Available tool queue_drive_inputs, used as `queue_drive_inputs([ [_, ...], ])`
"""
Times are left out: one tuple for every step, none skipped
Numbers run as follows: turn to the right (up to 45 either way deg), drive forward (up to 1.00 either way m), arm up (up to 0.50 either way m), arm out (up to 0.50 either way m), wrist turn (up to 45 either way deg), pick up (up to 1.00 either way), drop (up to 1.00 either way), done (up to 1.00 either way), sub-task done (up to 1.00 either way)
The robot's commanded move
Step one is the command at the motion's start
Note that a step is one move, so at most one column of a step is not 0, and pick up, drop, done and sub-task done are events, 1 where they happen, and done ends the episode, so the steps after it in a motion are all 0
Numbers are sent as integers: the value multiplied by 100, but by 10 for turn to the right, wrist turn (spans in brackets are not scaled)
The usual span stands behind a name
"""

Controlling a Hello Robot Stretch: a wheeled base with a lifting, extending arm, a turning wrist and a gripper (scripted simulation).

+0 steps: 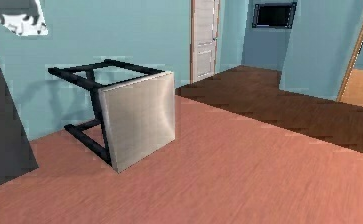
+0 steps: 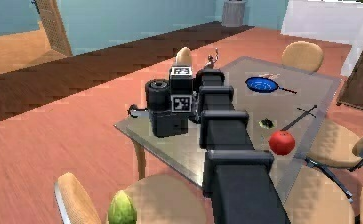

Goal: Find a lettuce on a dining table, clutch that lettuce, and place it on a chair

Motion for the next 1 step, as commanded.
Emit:
queue_drive_inputs([
  [0, 0, 0, 0, 0, 0, 0, 100, 0],
])
